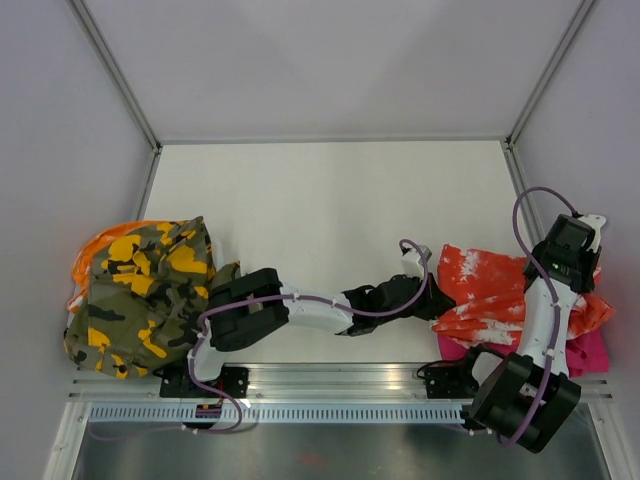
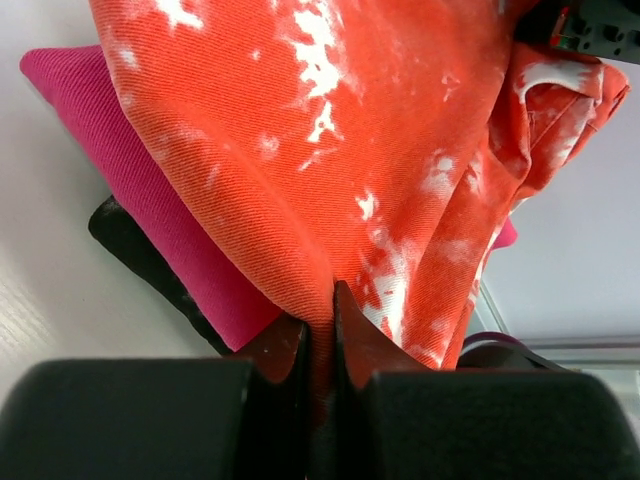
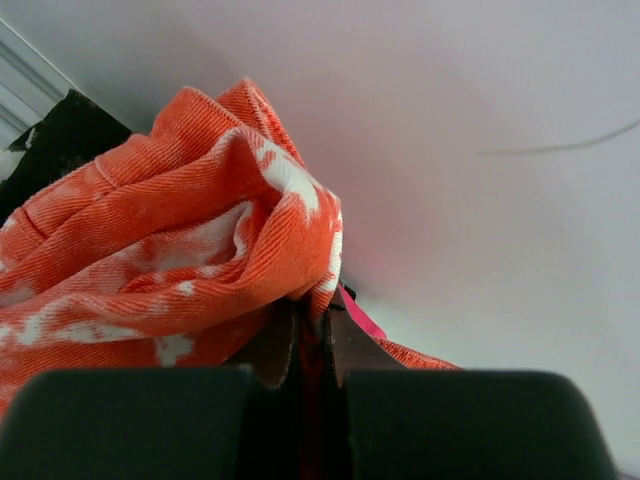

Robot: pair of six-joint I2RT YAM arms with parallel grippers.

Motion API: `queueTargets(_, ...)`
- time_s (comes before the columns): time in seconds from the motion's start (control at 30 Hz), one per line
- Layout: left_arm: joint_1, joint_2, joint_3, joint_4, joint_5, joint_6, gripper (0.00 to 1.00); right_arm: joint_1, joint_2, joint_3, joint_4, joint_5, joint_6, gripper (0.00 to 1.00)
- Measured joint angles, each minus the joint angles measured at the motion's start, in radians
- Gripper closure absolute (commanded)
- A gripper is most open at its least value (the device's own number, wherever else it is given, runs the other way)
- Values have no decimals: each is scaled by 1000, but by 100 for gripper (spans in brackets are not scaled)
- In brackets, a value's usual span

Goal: Fold and stack the trousers
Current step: Neatly place the folded trousers to the corner

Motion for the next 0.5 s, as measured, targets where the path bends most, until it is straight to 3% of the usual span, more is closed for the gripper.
queueTargets(0.23, 0, 30, 5, 0, 1, -6, 98, -5, -2, -92, 93, 33, -9, 98)
queueTargets(0.3, -2, 30, 3, 3, 3, -9, 98, -5, -14, -111, 110, 43, -7, 89)
queueTargets(0.37, -2, 30, 2, 3, 10, -9, 89, -6, -34, -125, 122, 47, -2, 62)
queueTargets(0.4, -2, 30, 1, 3, 16, -8, 82, -6, -43, -128, 125, 52, -1, 55)
queueTargets(0.43, -2, 29, -2, 1, 26, -4, 67, -8, -56, -129, 144, 76, 1, 42)
queueTargets(0.5, -2, 23, -17, -13, 36, 10, 49, -16, -78, -118, 183, 111, 12, 29)
